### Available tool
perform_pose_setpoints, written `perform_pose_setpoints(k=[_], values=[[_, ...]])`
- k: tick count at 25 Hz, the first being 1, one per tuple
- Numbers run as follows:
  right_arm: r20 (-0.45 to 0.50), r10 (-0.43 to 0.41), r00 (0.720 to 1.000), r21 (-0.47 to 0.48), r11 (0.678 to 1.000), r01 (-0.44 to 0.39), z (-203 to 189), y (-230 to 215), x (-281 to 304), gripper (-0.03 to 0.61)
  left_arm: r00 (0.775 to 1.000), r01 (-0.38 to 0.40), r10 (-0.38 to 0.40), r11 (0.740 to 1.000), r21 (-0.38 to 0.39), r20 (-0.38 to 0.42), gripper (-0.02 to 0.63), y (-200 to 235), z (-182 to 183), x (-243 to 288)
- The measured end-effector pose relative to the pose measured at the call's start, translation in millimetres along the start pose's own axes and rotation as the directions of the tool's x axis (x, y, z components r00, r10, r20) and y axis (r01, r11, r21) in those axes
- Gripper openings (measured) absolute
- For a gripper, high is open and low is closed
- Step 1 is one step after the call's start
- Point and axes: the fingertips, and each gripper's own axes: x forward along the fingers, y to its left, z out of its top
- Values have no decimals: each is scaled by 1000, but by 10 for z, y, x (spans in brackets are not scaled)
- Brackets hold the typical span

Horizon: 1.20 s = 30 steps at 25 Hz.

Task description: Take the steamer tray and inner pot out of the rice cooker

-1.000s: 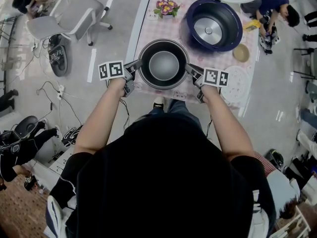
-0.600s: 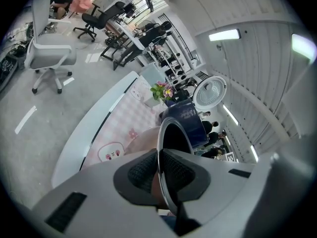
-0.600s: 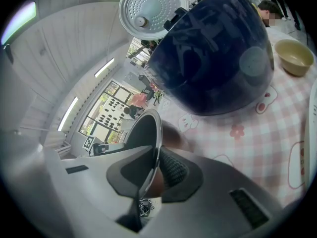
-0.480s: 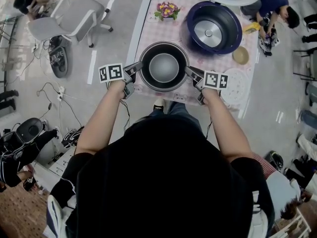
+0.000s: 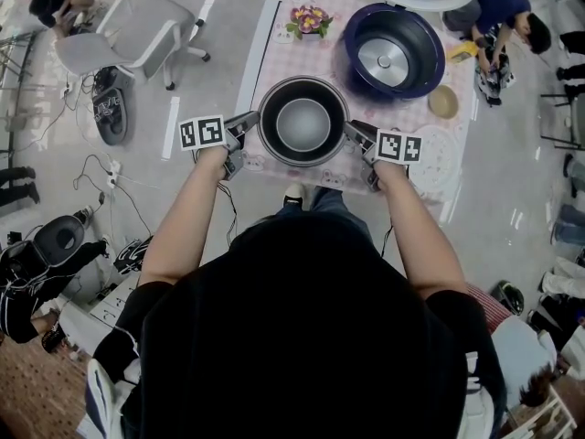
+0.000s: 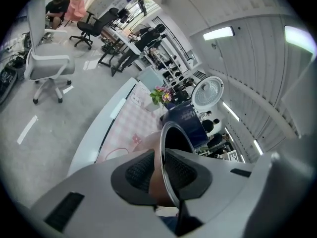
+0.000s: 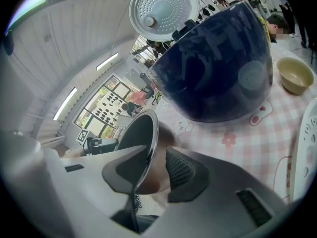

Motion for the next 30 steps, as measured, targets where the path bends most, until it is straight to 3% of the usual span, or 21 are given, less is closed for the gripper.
perform_pose_setpoints(k=[7, 10, 13, 22, 30], values=[[39, -64, 997, -49, 997, 66, 47, -28, -176, 143, 995, -52, 46, 996, 72, 84, 107, 27, 197, -215], [66, -71, 995, -69, 995, 76, 124, 31, -292, 141, 989, -53, 40, 994, 94, 139, 107, -29, 348, -343], [84, -73, 994, -98, 992, 81, 161, 133, -418, 138, 989, -50, 29, 989, 142, 144, 107, -165, 406, -428], [148, -77, 986, -200, 974, 106, 259, 424, -698, 129, 973, -7, -67, 948, 319, 221, 106, -762, 594, -577], [261, -24, 965, -221, 972, 84, 502, 972, -1047, 117, 955, 64, -177, 908, 415, 240, 92, -1408, 727, -743]])
